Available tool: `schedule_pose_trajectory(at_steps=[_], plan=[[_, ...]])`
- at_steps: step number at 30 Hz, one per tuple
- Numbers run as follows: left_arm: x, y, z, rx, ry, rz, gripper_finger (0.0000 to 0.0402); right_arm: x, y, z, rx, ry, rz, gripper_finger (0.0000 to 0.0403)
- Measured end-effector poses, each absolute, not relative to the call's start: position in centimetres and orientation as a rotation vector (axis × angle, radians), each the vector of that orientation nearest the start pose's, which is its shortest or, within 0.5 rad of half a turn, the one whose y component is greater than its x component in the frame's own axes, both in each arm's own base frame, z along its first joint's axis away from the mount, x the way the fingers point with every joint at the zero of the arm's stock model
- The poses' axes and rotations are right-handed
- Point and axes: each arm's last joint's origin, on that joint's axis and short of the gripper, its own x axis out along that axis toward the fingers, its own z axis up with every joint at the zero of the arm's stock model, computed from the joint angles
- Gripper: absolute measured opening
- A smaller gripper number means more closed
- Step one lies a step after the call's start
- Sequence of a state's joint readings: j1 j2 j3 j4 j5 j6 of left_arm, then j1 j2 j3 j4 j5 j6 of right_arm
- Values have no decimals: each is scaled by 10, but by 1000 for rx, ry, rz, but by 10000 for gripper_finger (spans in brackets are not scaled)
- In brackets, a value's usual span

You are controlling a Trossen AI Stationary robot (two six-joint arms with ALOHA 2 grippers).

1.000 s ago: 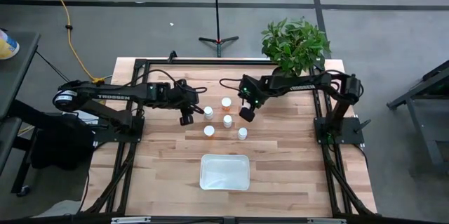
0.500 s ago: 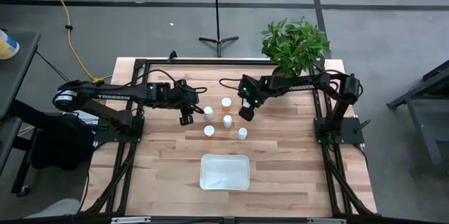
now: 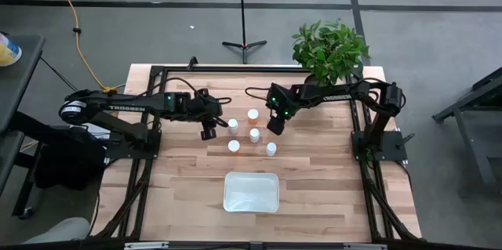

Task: Pick and place pill bottles into a basket
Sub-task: Put the top right orange pill bottle in the white bin

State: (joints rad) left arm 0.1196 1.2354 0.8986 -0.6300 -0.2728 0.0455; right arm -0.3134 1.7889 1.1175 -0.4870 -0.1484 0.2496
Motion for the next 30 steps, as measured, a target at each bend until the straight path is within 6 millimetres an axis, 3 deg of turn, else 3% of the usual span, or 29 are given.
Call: schedule_pose_trajectory(at_steps=[18, 23, 30], plan=[[236, 36, 250, 90, 974, 349, 216, 341, -82, 176, 464, 1096, -225, 185], [236, 36, 250, 89, 974, 349, 216, 354, -83, 203, 387, 1057, -228, 185], [236, 36, 250, 90, 975, 349, 216, 366, -76, 256, 296, 1059, -218, 185]])
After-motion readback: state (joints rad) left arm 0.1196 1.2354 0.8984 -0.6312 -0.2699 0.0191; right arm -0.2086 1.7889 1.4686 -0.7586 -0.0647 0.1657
